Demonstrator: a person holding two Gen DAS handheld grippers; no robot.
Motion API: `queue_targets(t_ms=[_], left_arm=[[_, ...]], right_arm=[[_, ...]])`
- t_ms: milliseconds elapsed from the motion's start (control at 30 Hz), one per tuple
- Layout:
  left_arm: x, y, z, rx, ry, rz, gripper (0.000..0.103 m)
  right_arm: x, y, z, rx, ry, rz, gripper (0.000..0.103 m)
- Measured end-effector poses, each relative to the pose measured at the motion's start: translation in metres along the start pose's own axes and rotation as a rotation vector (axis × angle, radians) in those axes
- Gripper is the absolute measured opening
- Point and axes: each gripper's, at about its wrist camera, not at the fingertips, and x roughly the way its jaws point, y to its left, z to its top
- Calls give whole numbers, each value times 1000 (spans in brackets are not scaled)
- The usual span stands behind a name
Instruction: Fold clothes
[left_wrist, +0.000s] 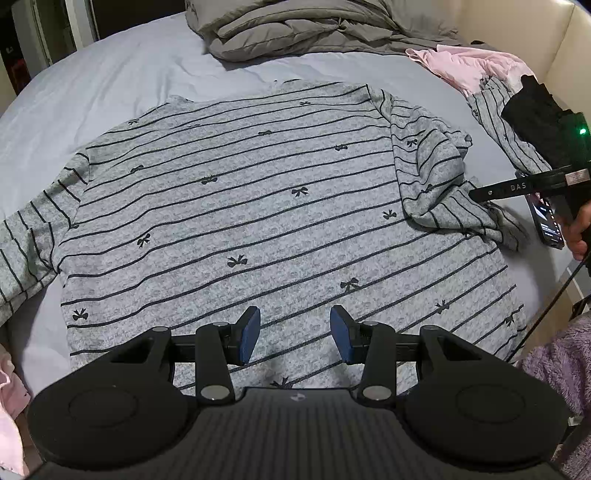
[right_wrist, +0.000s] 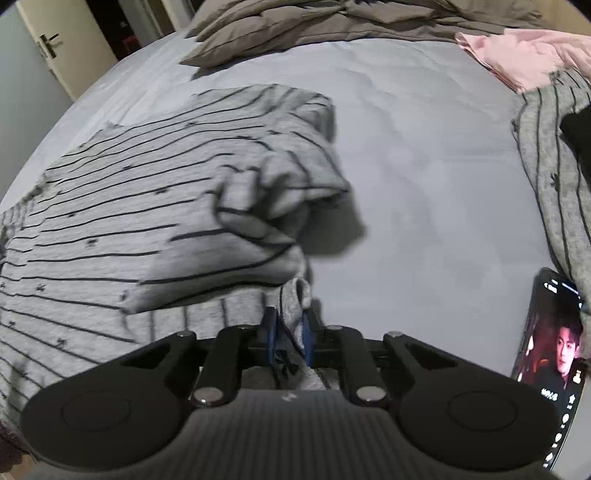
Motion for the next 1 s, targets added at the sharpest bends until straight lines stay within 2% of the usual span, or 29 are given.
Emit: queue_targets(t_ms=[233, 400, 567, 800, 1000], left_arm=[[-13, 1, -2, -7, -35, -14, 40], [-20, 2, -5, -6, -49, -24, 40], [-24, 3, -9, -9, -59, -37, 40], [-23, 3, -14, -3, -54, -50, 40], [-17, 2, -8, -12, -51, -76, 40]], right_arm=[[-51, 41, -1, -83, -53, 86, 13], [-92, 97, -20, -234, -55, 220, 11], [-119, 146, -50, -376, -34, 307, 11], [-117, 187, -101, -507, 116, 412, 11], [-91, 193, -140, -595, 303, 421, 11]])
